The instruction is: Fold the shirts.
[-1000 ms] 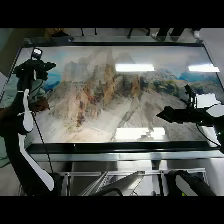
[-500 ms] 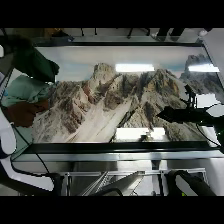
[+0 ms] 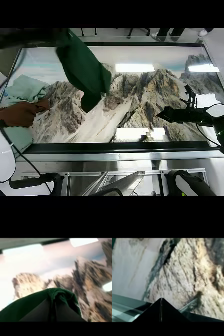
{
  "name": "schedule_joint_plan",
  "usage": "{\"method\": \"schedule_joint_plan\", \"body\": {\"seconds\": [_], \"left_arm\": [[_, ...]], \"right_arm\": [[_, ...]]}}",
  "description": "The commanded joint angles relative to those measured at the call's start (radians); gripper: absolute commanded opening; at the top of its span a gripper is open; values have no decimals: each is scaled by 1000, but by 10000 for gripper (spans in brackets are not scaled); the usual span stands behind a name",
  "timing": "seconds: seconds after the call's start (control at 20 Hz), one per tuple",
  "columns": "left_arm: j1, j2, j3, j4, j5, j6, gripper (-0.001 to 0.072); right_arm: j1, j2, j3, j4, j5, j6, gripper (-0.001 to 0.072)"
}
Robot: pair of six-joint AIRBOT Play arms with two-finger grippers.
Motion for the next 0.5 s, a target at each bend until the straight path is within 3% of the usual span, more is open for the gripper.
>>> {"method": "schedule_joint_plan", "body": {"seconds": [0.0,0.05,0.1,0.15,0.2,0.45], "left_arm": [[-131,-108,0,-24,-212,-42,14],[-158,-150,0,-25,-253,-60,18],[-178,-185,0,-25,-287,-64,81],[-193,-212,0,-25,-318,-71,473],[-198,-232,1,-25,-337,-97,708],[-93,-210,-6,-18,-420,-109,707]], "right_arm": [[0,1,0,0,0,0,21],[0,0,0,0,0,0,21],[0,0,0,0,0,0,21],[0,0,0,0,0,0,21],[-1,0,0,0,0,0,21],[0,0,0,0,0,0,21]]}}
